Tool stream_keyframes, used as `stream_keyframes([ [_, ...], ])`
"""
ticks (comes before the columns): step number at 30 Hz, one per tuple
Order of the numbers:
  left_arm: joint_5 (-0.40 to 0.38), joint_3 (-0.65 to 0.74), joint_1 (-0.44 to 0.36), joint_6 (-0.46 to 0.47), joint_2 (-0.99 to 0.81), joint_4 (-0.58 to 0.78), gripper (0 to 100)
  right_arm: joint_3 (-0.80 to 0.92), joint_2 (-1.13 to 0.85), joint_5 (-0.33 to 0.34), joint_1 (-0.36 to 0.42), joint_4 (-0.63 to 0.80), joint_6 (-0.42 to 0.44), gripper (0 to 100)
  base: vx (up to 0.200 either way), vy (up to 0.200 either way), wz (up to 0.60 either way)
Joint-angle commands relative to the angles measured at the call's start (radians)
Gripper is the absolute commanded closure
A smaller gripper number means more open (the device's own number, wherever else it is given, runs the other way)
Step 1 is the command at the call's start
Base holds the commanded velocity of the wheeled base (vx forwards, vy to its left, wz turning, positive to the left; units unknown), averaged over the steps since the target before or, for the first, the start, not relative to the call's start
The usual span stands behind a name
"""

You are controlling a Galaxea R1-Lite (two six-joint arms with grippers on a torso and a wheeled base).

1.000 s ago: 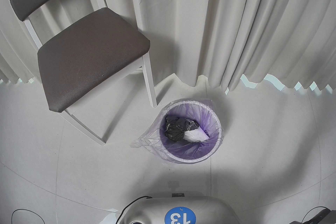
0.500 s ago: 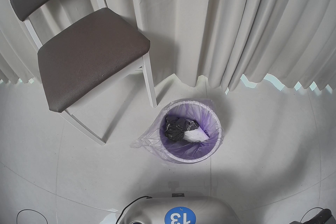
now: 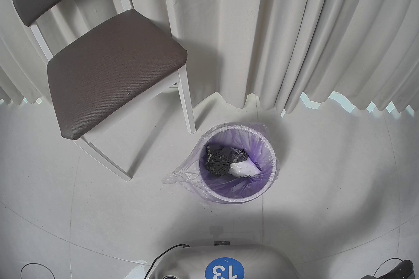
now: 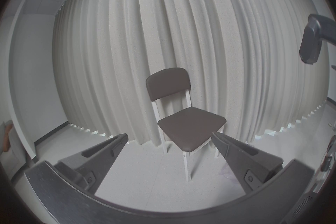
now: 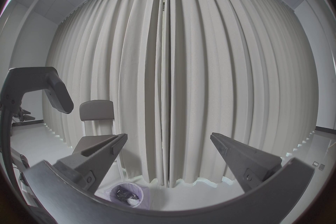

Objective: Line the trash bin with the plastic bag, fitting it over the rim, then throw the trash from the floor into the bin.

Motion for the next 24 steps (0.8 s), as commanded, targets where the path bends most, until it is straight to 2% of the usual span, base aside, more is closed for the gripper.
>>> stream_keyframes([
  [1, -0.002, -0.020, 0.030, -0.003, -0.057, 0.072, 0, 0.024, -0.077, 0.000, 0.000, 0.016, -0.001, 0, 0.000, 0.000, 0.00],
  [5, -0.022, -0.009, 0.037, -0.012, -0.107, 0.101, 0, 0.020, -0.093, 0.000, 0.001, 0.029, 0.004, 0, 0.000, 0.000, 0.00],
  [7, -0.039, -0.015, 0.037, -0.057, -0.110, 0.106, 0, 0.017, -0.093, 0.006, 0.001, 0.026, 0.007, 0, 0.000, 0.000, 0.00],
  [10, -0.055, -0.019, 0.037, -0.103, -0.110, 0.107, 0, 0.017, -0.093, 0.045, 0.001, 0.025, 0.010, 0, 0.000, 0.000, 0.00],
  [11, -0.070, -0.009, 0.037, -0.115, -0.110, 0.107, 0, 0.017, -0.095, 0.078, 0.001, 0.023, 0.016, 0, 0.000, 0.000, 0.00],
  [16, -0.114, 0.011, 0.037, -0.123, -0.110, 0.106, 0, 0.024, -0.095, 0.089, 0.001, 0.025, 0.021, 0, 0.000, 0.000, 0.00],
  [24, -0.251, 0.063, 0.037, -0.130, -0.109, 0.092, 0, 0.054, -0.095, 0.117, 0.003, 0.028, 0.053, 0, 0.000, 0.000, 0.00],
])
